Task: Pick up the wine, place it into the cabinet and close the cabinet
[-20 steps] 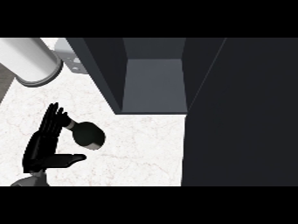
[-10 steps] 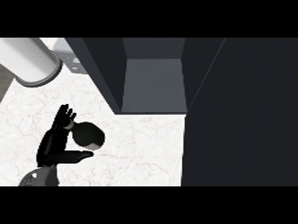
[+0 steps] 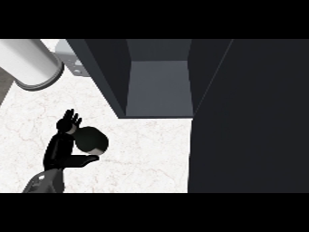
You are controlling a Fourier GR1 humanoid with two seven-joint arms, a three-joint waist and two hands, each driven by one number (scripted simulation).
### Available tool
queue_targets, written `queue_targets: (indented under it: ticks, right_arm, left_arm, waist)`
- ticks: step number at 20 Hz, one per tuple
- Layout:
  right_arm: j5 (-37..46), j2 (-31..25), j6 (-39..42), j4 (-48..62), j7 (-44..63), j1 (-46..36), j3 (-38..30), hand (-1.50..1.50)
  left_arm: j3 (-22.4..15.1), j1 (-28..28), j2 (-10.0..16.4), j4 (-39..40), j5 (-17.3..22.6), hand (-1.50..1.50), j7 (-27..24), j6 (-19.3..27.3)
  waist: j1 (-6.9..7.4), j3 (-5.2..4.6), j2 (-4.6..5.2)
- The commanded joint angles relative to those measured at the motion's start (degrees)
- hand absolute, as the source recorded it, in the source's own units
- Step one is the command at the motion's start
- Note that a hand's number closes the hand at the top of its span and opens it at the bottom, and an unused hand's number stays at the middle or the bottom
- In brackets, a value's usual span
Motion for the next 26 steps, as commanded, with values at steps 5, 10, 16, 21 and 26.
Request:
queue_targets:
  ticks: [5,10,16,21,26]
  right_arm:
    - [-2.4,-2.1,-1.1,-1.1,5.1,-4.1,-2.7,-1.50]
    - [1.6,0.5,1.0,5.4,-4.4,-1.7,-0.6,-1.50]
    - [-0.4,-1.2,-1.2,2.0,1.8,-5.8,-2.8,-1.50]
    - [-1.0,-0.5,1.2,-1.5,-0.3,1.2,-1.7,-1.50]
    - [-0.5,-1.1,0.1,2.2,1.0,-4.5,-2.1,-1.50]
  left_arm:
    - [1.3,-3.4,0.3,11.1,1.1,-1.50,-7.3,-6.7]
    - [2.6,-9.0,1.0,15.4,2.0,-1.50,-5.8,-5.5]
    - [0.0,-4.7,-0.4,15.3,0.0,1.50,-10.9,-8.3]
    - [0.1,-5.5,0.7,17.7,-0.1,1.50,-11.7,-9.4]
    - [-1.1,-5.3,-0.9,20.8,-2.8,1.50,-18.4,-7.1]
  waist:
    - [0.04,-0.02,0.06]
    - [-0.12,-0.01,0.13]
    - [0.21,-0.01,0.03]
    - [-0.09,-0.01,0.03]
    - [-0.42,-0.11,0.35]
